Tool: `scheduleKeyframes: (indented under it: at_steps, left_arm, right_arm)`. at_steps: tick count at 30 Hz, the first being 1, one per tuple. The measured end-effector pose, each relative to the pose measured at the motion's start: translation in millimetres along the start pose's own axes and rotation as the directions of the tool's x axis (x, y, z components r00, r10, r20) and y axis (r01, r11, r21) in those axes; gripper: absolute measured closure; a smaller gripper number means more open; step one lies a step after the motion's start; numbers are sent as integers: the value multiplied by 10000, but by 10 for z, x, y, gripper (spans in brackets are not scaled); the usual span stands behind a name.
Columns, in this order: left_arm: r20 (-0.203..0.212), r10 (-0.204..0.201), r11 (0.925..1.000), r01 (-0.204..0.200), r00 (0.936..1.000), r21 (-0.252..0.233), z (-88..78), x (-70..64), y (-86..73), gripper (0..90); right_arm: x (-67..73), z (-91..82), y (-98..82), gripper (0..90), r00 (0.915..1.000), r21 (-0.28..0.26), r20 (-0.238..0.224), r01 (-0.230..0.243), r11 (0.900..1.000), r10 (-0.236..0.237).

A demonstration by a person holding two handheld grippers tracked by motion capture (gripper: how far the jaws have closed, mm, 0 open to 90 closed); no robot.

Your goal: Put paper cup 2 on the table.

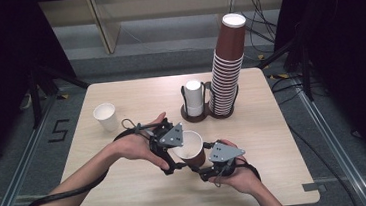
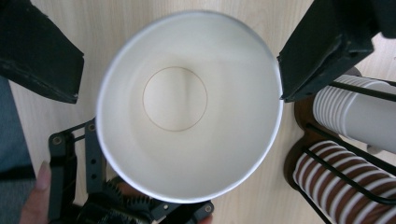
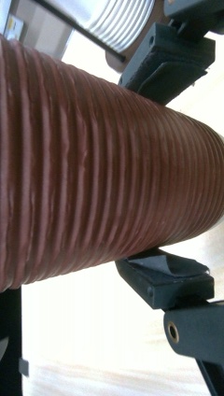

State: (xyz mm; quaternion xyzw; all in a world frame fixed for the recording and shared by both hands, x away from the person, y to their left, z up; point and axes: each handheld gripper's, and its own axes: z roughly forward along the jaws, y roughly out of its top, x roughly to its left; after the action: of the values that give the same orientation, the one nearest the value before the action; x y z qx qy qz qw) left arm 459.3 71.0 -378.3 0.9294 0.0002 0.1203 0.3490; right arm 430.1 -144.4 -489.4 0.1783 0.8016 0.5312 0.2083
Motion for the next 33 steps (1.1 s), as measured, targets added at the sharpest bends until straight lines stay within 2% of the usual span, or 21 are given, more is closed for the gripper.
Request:
scheduleKeyframes:
  at_steps: [2,3,4,5,7,8,9,10,11,12,13,14,17,19,21,22,26,27,29,31,33]
  left_arm:
    - [-196,-454,9978,444,9988,-496,-14,0,-52,0]
    - [-305,-797,9932,768,9963,-880,-13,-2,-86,0]
    - [-475,-1234,9851,1166,9912,-1266,-13,-2,-129,0]
    - [-476,-1589,9760,1496,9861,-1581,-4,-7,-155,0]
    - [-579,-2450,9453,2251,9678,-2360,18,-12,-229,0]
    - [-533,-3014,9189,2752,9520,-2826,44,-17,-281,0]
    - [-533,-3014,9189,2752,9520,-2826,44,-17,-281,0]
    - [-419,-3429,8978,3143,9384,-3084,72,-27,-320,0]
    - [-450,-3518,8918,3202,9350,-3196,87,-34,-332,0]
    - [-527,-3670,8798,3281,9287,-3439,140,-51,-366,0]
    - [-527,-3670,8798,3281,9287,-3439,140,-51,-366,0]
    - [-502,-3837,8681,3417,9221,-3600,169,-68,-373,0]
    - [-466,-4108,8411,3587,9105,-4049,240,-93,-363,0]
    - [-474,-4241,8289,3666,9044,-4225,308,-108,-345,0]
    - [-427,-4240,8255,3667,9046,-4290,333,-109,-340,0]
    - [-399,-4345,8146,3737,8998,-4436,375,-115,-327,0]
    - [-393,-4379,8078,3739,8981,-4558,432,-114,-316,0]
    - [-320,-4410,7979,3755,8970,-4715,451,-109,-317,0]
    - [-359,-4516,7874,3793,8915,-4859,454,-107,-320,25]
    - [-358,-4494,7826,3740,8926,-4977,467,-117,-323,59]
    - [-387,-4457,7843,3694,8943,-4984,471,-121,-324,64]
  right_arm:
    - [-12,-8,-1,222,10000,28,5,69,10000,-69]
    - [-10,-9,1,222,9998,-40,159,-147,9999,148]
    - [-26,-14,5,221,9988,-181,469,-112,9998,120]
    - [-26,-14,5,221,9988,-181,469,-112,9998,120]
    - [-29,-18,10,221,9972,-309,646,-366,9989,385]
    - [-41,-21,8,220,9952,-415,848,-458,9981,492]
    - [-41,-21,8,220,9952,-415,848,-458,9981,492]
    - [-49,-22,8,220,9948,-460,900,-447,9979,487]
    - [-49,-30,8,220,9944,-394,797,-666,9970,696]
    - [-53,-33,7,220,9932,-442,833,-784,9959,819]
    - [-53,-33,7,220,9932,-442,833,-784,9959,819]
    - [-57,-30,7,220,9929,-487,824,-823,9954,861]
    - [-55,-18,4,220,9922,-618,853,-853,9944,905]
    - [-24,-13,7,220,9890,-666,733,-1233,9901,1281]
    - [-39,-11,9,219,9927,-675,703,-936,9933,983]
    - [-16,1,15,219,9909,-812,565,-1176,9897,1224]
    - [-12,-6,28,219,9917,-757,338,-1212,9897,1241]
    - [-12,-3,29,219,9920,-749,272,-1207,9899,1230]
    - [-13,11,29,219,9915,-881,150,-1275,9879,1293]
    - [-7,-2,27,215,9894,-798,257,-1408,9868,1432]
    - [-12,-3,25,213,9884,-789,261,-1471,9860,1496]
